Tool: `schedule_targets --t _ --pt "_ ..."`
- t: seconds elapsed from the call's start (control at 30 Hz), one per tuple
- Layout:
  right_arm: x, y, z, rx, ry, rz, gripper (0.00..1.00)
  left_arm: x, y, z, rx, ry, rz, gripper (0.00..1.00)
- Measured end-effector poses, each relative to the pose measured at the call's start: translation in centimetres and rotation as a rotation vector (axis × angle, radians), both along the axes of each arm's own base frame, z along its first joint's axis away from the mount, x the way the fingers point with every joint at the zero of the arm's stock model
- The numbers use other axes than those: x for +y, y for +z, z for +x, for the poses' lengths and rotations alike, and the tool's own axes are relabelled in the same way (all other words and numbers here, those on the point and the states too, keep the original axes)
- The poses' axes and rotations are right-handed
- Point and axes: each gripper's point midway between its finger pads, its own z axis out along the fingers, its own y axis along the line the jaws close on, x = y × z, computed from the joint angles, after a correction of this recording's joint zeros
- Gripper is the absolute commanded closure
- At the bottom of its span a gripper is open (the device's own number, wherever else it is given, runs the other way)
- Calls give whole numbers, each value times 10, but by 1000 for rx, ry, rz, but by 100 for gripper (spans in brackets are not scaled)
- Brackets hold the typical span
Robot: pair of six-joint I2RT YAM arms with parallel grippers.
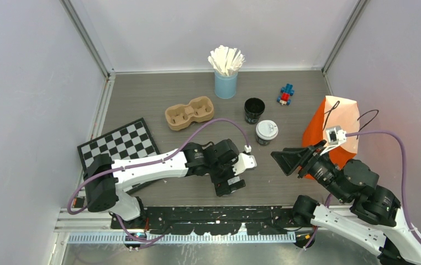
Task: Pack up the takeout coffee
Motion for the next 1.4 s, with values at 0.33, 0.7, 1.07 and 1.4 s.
schedule_targets --t 0.33,0.7,1.07,1.4 --pt "0 -2 0 2 2 -2 30 2 -1 -2 9 -2 6 0" --pt "2 -3 0 4 6 -7 30 2 -1 0 0 5 10 0" --pt "36 -31 6 100 86 -131 33 15 54 27 -144 178 -122 0" --pt "69 -55 8 163 175 -185 35 91 86 82 -137 646 -285 1"
